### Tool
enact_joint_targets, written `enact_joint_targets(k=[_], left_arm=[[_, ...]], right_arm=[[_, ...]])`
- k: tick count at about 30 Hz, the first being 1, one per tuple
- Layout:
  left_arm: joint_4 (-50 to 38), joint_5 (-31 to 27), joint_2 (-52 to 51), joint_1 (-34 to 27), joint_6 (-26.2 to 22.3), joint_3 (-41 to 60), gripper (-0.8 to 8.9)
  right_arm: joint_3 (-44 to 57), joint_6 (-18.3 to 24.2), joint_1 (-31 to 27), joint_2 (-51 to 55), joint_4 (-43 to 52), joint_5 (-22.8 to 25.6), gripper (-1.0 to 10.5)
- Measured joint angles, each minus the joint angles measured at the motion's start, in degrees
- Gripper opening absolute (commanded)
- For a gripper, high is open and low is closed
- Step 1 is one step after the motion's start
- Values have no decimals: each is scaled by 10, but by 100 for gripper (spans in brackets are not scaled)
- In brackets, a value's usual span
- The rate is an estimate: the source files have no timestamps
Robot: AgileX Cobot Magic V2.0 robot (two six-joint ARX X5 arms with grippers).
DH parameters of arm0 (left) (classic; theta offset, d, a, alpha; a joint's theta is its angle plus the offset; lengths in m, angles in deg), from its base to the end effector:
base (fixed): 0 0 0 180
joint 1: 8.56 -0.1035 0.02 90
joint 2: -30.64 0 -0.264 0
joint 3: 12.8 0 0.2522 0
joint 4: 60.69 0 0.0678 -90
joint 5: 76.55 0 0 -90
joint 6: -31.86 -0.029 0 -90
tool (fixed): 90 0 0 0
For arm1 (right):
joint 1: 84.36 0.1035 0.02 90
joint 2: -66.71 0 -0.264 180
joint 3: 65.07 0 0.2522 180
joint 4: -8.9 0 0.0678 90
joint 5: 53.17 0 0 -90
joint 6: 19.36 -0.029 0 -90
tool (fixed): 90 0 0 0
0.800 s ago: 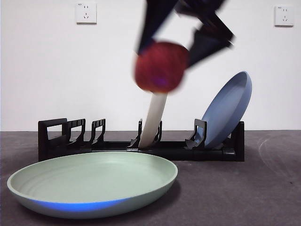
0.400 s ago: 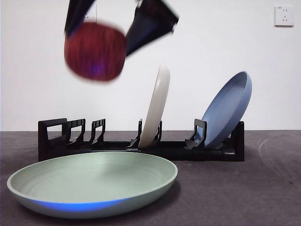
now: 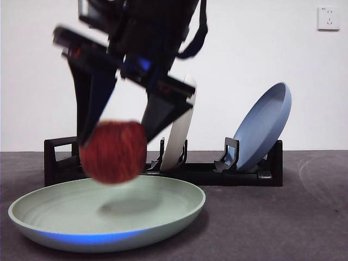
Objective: Take the green plate from the plate rack,put the plate on the table,take the apple from the table,put the apple in the plate
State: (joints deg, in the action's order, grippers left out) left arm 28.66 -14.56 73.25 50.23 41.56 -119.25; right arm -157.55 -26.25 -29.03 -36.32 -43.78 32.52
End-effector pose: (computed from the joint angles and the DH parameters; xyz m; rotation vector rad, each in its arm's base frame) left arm 0.0226 -0.0111 0.4684 0.1457 0.3697 -0.4970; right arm 0.2093 0.3064 0.2282 -0.3953 1.0872 0.8613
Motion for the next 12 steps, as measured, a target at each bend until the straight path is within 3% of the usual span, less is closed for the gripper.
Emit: enact_joint_targets(k=[12], left_arm=[[0,0,0,0,0,0,255]], right_arm=[[0,1,0,-54,14,0,-17]])
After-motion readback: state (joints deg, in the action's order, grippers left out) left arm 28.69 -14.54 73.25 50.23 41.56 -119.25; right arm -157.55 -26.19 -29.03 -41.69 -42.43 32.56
